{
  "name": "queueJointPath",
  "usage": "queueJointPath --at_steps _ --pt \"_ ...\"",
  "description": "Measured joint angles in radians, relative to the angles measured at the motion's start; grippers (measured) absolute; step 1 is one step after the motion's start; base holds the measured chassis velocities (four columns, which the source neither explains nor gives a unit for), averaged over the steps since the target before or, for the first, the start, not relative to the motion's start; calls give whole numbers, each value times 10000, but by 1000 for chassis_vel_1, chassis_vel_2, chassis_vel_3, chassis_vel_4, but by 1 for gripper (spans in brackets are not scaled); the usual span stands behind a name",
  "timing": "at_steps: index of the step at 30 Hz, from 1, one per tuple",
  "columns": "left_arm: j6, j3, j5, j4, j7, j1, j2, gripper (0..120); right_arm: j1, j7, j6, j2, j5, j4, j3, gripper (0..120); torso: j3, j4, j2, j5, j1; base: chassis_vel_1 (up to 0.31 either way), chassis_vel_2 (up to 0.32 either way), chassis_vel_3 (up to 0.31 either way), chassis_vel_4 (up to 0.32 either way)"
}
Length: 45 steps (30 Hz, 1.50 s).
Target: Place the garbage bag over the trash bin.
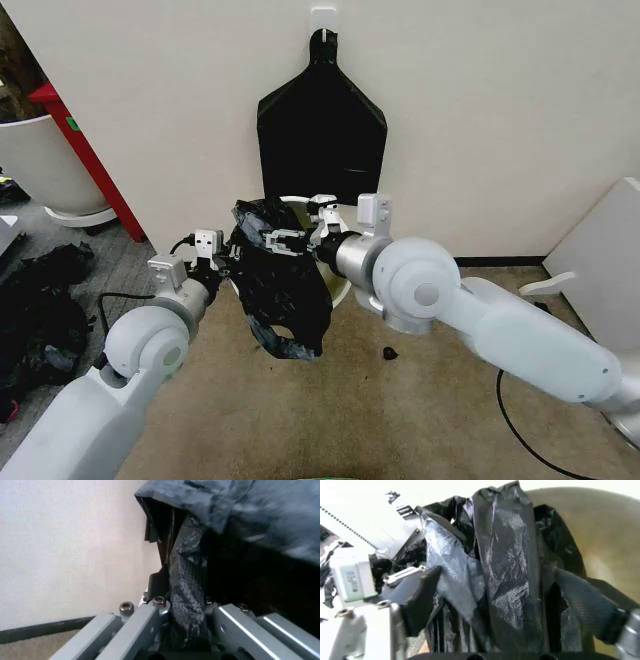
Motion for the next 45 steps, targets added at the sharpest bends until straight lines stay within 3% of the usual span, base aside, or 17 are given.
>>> queueJointPath --at_steps 12,14,20,30,45 --pt "-2 -109 269 56 439 283 -85 1 -24 -49 208 -243 -463 -87 -115 33 0 0 0 1 0 0 0 0 0" --pt "-1 -110 286 62 458 293 -91 1 -27 -50 214 -254 -465 -86 -107 33 0 0 0 2 0 0 0 0 0" --pt "-93 -185 578 126 813 496 -126 1 -89 -211 208 -572 -593 -97 61 5 0 0 0 2 0 0 0 0 0" --pt "-171 -281 822 78 1149 808 -179 1 -101 -304 92 -950 -667 -99 400 0 0 0 0 3 0 0 0 0 0" --pt "-1287 -610 1470 -152 2162 1743 -364 1 -376 -1793 -646 -2616 -1113 -272 934 0 -1 0 0 2 0 0 0 0 0"
